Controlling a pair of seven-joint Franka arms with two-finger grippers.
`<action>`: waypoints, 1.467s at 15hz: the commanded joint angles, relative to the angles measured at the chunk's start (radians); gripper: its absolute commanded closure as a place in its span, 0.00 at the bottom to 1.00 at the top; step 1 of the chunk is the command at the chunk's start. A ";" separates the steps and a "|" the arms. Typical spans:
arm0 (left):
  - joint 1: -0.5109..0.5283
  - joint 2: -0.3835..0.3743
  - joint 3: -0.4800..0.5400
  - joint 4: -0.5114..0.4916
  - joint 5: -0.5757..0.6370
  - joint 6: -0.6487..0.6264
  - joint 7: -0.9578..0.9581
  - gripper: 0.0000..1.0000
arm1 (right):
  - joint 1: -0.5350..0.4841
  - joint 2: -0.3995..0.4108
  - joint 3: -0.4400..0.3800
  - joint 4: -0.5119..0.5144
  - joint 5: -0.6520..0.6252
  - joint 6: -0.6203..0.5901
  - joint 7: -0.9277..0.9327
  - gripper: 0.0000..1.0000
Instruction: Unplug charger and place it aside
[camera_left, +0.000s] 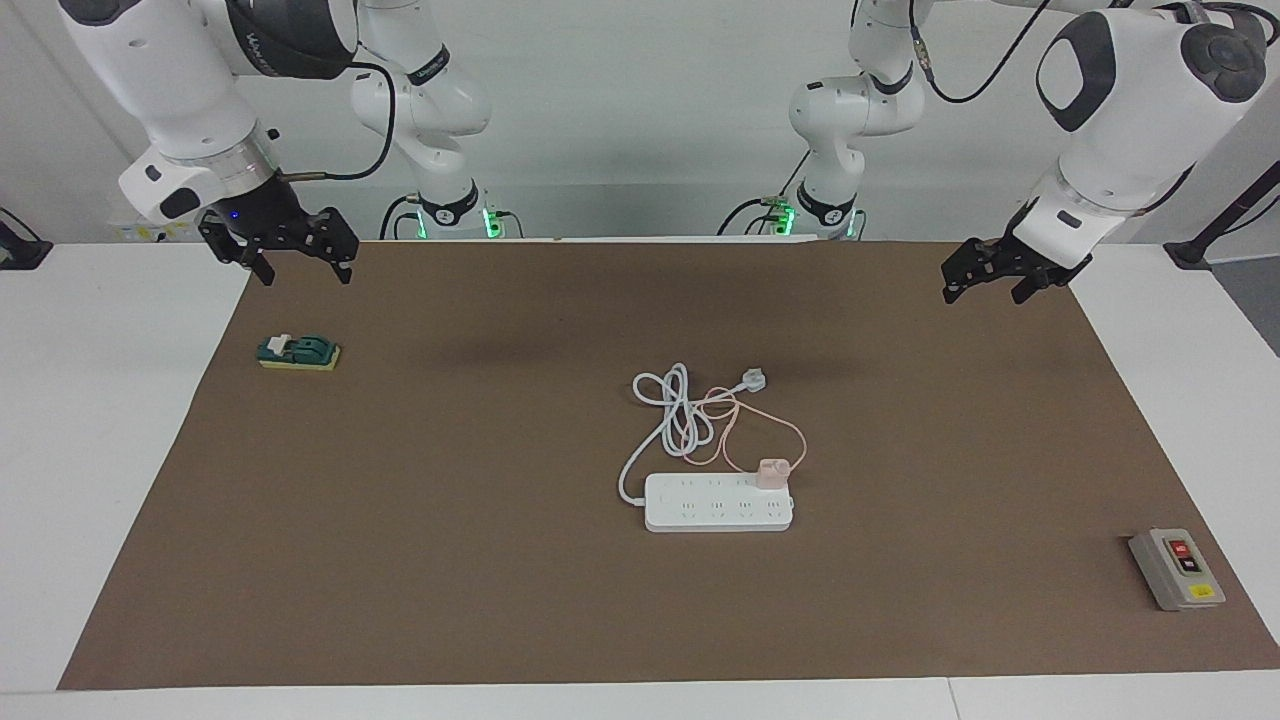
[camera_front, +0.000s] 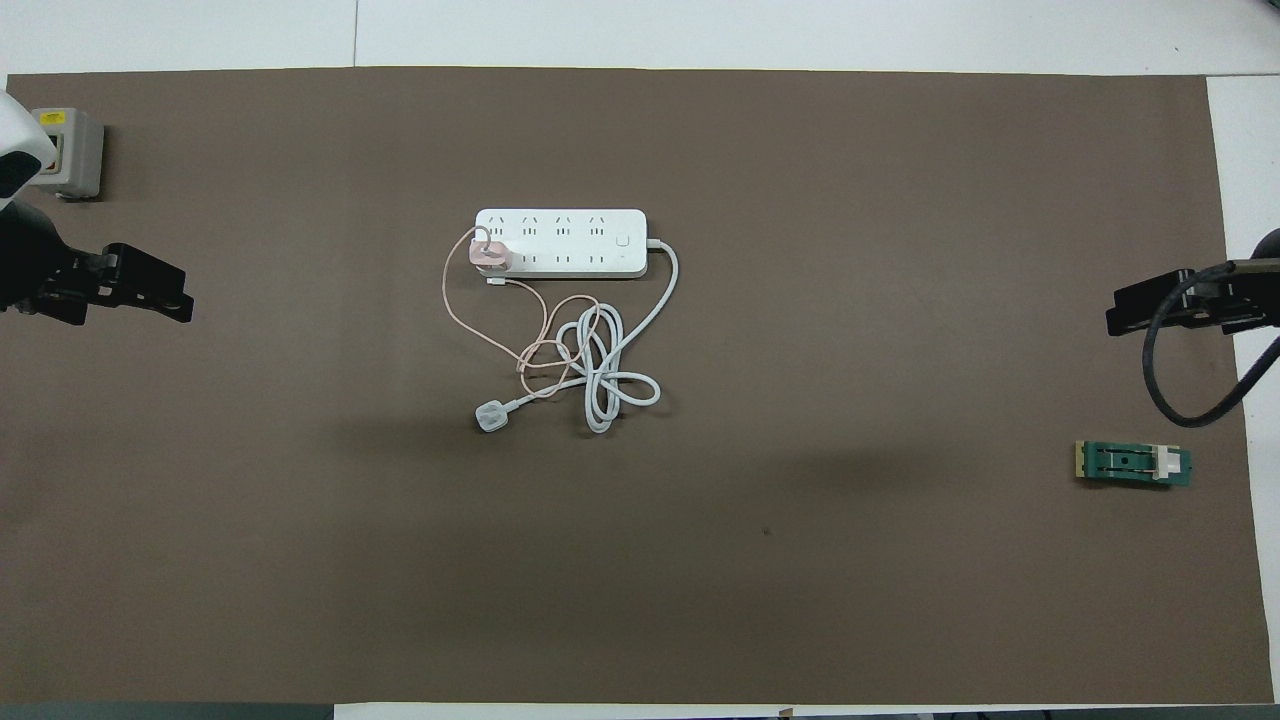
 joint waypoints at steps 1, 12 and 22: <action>-0.010 -0.020 0.004 -0.027 0.016 0.007 -0.130 0.00 | -0.021 -0.009 0.005 0.002 -0.001 -0.019 0.005 0.00; -0.096 0.081 0.001 0.025 -0.057 0.091 -1.011 0.00 | 0.145 0.053 0.019 -0.046 0.132 0.116 0.534 0.00; -0.238 0.378 0.011 0.174 0.004 0.275 -1.885 0.00 | 0.390 0.507 0.019 0.164 0.549 0.538 1.269 0.00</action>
